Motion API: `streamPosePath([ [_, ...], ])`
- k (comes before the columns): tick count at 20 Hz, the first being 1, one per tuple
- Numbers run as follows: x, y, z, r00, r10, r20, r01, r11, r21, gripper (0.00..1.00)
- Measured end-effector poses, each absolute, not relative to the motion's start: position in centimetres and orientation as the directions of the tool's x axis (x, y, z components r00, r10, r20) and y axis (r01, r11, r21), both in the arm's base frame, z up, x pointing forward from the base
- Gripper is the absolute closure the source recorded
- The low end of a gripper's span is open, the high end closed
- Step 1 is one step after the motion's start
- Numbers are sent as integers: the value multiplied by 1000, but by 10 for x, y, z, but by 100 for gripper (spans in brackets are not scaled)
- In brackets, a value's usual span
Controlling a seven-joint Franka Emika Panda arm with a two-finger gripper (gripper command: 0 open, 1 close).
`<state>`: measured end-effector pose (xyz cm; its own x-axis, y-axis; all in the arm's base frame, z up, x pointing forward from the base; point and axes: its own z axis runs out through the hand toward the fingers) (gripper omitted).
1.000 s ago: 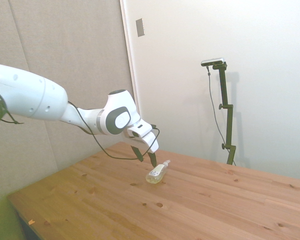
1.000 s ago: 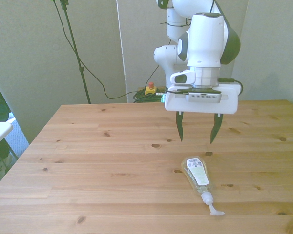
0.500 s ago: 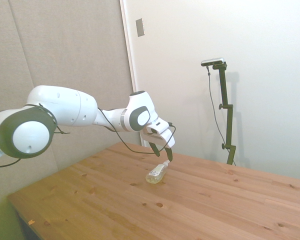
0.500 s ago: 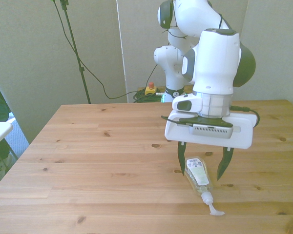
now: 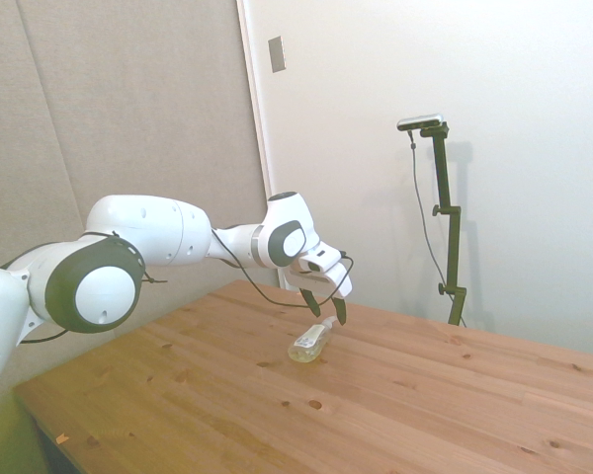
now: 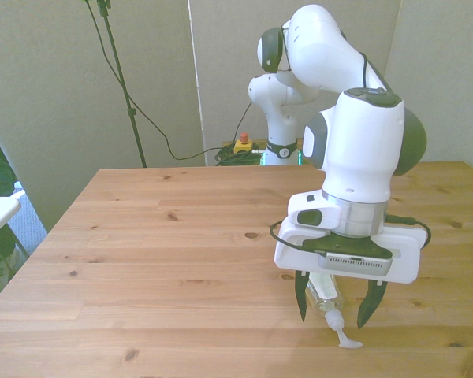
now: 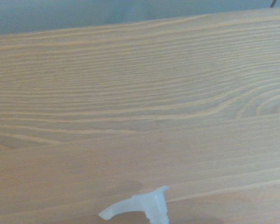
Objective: Stand the sanitizer
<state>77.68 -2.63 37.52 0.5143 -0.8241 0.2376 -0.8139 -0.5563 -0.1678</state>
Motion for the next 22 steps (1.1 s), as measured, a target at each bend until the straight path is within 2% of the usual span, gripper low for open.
streamPosePath([
  [3,782,-28,366,515,-824,235,-817,-555,-155,0],
  [4,783,-28,364,516,-824,234,-818,-555,-151,100],
  [22,791,-49,356,487,-858,161,-849,-508,-142,100],
])
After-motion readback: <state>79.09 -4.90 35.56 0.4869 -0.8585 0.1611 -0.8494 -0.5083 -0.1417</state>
